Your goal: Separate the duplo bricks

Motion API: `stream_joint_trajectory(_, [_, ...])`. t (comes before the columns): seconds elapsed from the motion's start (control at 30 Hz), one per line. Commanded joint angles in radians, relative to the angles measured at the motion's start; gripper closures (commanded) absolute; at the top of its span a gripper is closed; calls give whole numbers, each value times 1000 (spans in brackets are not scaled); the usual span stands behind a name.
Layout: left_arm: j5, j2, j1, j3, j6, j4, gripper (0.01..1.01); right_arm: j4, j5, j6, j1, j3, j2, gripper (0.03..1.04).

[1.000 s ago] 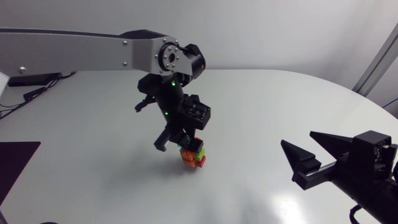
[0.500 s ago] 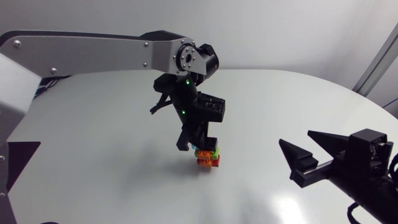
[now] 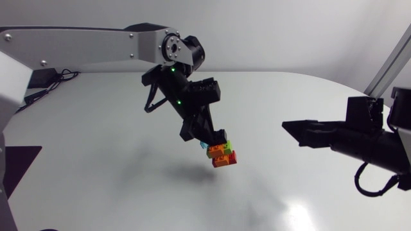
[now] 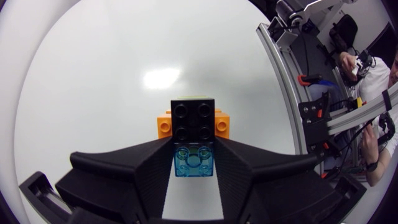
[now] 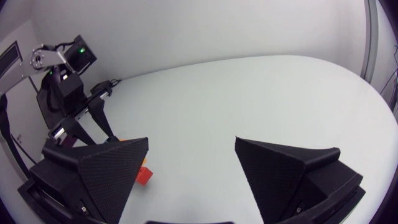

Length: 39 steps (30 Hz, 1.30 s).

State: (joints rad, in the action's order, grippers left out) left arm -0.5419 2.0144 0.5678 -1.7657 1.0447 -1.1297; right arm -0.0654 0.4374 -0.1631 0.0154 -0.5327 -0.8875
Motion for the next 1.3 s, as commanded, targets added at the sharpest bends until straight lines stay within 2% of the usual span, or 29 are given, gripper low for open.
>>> stream_joint_trajectory(0.0, [-53,-62,-31,0,-23,-16,761,16,63,-61,-23,-36,-57,61])
stream_joint_trajectory(0.27, [-184,-105,-88,51,-26,-10,762,27,244,-133,-12,-98,-218,61])
stream_joint_trajectory(0.47, [-231,-131,-105,100,-26,21,762,-71,322,-139,-12,-156,-274,61])
stream_joint_trajectory(0.6, [-257,-131,-114,107,-20,16,762,-172,319,-24,3,-188,-298,61])
stream_joint_trajectory(0.67, [-271,-132,-115,110,-9,10,762,-220,327,86,20,-199,-323,61])
stream_joint_trajectory(0.7, [-283,-132,-118,112,12,-7,762,-229,357,131,24,-196,-338,61])
stream_joint_trajectory(0.83, [-308,-129,-118,117,77,-48,762,-237,511,200,21,-193,-401,61])
stream_joint_trajectory(0.93, [-314,-128,-118,124,90,-53,762,-263,511,293,29,-199,-410,61])
stream_joint_trajectory(1.07, [-323,-125,-118,126,110,-64,762,-376,505,479,58,-242,-449,61])
stream_joint_trajectory(1.27, [-325,-114,-114,124,127,-71,762,-425,497,671,84,-285,-492,64])
